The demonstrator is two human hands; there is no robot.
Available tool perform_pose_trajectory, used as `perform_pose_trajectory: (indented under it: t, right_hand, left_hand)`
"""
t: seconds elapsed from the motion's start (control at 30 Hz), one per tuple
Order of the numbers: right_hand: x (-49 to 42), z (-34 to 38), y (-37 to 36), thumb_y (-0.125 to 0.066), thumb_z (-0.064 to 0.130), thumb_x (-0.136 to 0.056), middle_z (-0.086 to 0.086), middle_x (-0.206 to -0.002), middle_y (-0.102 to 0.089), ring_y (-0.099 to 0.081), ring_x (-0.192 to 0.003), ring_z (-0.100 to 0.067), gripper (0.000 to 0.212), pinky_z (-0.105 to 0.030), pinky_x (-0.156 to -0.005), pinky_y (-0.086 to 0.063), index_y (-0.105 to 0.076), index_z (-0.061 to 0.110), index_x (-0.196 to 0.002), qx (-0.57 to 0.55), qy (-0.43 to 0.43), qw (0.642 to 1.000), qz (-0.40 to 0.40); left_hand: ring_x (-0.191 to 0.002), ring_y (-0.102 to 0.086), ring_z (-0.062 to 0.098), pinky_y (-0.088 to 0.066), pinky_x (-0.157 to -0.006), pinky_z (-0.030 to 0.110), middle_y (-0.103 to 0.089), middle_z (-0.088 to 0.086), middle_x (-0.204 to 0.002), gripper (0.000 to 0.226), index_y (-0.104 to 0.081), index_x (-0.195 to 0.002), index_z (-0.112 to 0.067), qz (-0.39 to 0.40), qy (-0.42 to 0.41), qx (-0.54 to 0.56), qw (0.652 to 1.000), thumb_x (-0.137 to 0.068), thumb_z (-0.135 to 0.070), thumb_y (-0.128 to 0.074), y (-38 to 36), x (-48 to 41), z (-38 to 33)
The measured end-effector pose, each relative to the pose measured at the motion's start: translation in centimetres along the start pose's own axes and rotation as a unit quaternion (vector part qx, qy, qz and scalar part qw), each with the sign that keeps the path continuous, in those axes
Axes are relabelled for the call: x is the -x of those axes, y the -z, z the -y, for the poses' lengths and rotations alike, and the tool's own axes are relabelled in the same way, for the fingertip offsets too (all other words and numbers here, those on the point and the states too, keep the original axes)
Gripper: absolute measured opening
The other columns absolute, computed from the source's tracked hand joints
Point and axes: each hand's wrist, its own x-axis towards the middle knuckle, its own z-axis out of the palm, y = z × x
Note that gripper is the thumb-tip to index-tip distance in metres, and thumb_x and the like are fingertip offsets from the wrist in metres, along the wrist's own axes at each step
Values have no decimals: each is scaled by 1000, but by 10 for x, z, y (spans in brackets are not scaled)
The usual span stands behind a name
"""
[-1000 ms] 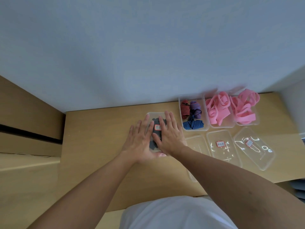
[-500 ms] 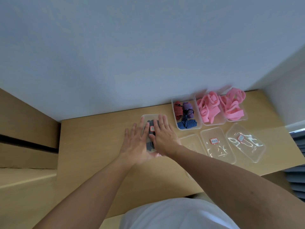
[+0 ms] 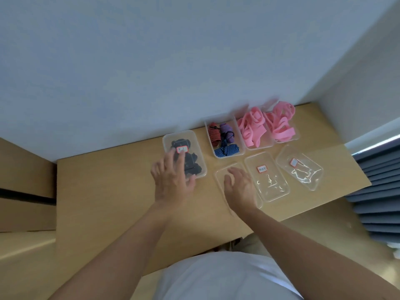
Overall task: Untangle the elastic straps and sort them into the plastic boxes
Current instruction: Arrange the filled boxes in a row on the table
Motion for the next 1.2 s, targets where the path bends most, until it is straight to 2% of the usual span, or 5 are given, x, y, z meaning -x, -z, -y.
perform_pose_trajectory:
  t: [0.17,0.3,0.47,0.83,1.2]
  right_hand:
    - [-15,-30,11,-45,26,-99,-13,-137,-59,-49,-130,-30,42,-42,-105,-40,-56,9,-136,-27,-171,982,80]
    - [-26,-43,23,-45,22,-100,-14,-136,-59,-52,-126,-32,42,-39,-105,-40,-56,4,-136,-32,-182,975,126]
    - [-42,-54,41,-49,21,-95,-12,-134,-59,-57,-120,-31,49,-44,-103,-48,-53,7,-141,-106,-218,953,181]
    - [-69,-90,65,-58,16,-93,0,-104,-62,-59,-90,-18,37,-29,-72,-46,-62,11,-129,-255,-250,896,264]
    - [-92,-96,80,-64,17,-91,-5,-89,-73,-52,-63,-17,12,-31,-62,-47,-72,15,-82,-289,-167,898,286]
  left_hand:
    - [-98,-58,22,-48,-83,39,-62,1,-105,32,-64,-119,-15,48,134,207,968,-88,-21,-67,-3,45,-68]
    - [-87,-62,21,-52,-80,33,-64,0,-94,10,-64,-102,-18,232,431,459,742,-97,-20,-56,-8,43,-109]
    - [-72,-51,17,-47,-70,35,-53,7,-79,18,-59,-83,-14,192,519,526,646,-97,-4,-53,-20,36,-146]
    - [-91,-67,18,-60,-85,39,-70,0,-102,13,-65,-95,-22,47,503,356,786,-93,-9,-64,-42,50,-181]
    - [-82,-71,21,-65,-75,42,-69,4,-100,18,-64,-113,-15,-38,474,410,779,-99,-4,-62,-19,5,-180]
